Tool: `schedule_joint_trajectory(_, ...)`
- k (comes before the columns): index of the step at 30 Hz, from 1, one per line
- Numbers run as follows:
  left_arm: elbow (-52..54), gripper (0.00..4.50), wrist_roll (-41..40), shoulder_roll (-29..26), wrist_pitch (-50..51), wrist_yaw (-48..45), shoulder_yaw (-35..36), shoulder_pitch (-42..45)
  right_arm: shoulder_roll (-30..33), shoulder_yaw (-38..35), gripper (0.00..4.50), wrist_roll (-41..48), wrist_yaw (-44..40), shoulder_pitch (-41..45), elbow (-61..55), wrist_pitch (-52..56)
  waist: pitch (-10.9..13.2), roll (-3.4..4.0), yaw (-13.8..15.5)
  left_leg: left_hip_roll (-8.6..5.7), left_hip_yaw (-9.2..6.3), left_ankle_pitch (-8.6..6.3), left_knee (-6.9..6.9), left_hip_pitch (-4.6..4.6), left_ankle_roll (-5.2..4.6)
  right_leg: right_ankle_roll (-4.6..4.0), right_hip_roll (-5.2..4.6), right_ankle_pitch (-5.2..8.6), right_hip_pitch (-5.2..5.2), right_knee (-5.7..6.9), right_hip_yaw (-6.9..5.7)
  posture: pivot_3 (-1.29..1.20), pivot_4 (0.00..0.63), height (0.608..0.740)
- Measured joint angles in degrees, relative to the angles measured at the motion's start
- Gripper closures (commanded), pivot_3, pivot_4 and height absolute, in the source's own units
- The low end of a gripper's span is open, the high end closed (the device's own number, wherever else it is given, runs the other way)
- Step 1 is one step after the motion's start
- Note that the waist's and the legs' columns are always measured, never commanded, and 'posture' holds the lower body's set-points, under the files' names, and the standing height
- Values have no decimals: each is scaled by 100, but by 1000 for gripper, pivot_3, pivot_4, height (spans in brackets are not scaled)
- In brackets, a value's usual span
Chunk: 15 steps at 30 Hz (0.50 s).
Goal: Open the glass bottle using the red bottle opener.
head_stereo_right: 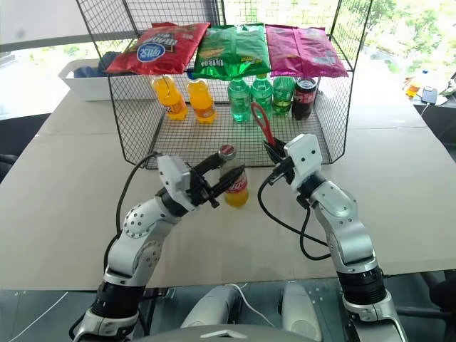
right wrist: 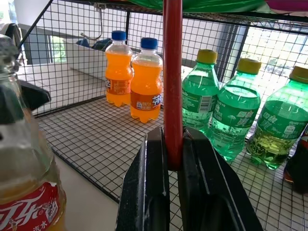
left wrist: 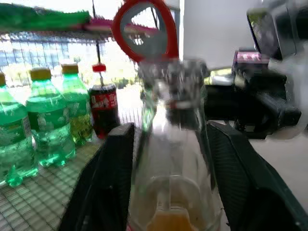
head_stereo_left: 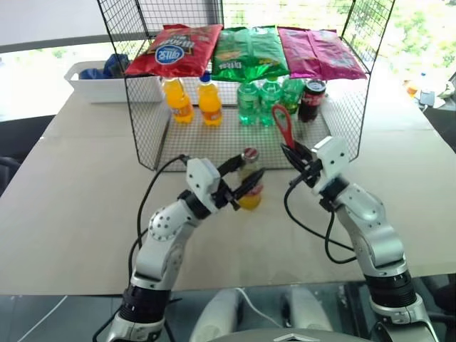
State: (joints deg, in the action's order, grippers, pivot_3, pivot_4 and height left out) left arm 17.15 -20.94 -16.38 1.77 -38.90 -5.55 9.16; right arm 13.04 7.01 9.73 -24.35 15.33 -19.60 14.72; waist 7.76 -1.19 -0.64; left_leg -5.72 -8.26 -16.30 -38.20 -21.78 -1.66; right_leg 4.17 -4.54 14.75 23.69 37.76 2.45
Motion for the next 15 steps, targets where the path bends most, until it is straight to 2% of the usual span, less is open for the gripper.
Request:
schedule_joint_trajectory(8, 79, 3016, -58, -2, -15, -4, 2, 4, 6, 23, 4500, -36, -30, 0, 1, -6, 0, 0, -1, 1, 0, 0, 0, 3, 0, 0, 1, 0, -2, 1, 0, 0, 150, 740)
schedule_joint_trajectory(15, 124, 3016, -56, -30, -41, 3, 7, -41, 430, 411, 4500, -628, -211, -19, 128, -541, 0, 0, 3, 0, 0, 0, -1, 3, 0, 0, 1, 0, -3, 0, -1, 0, 150, 740)
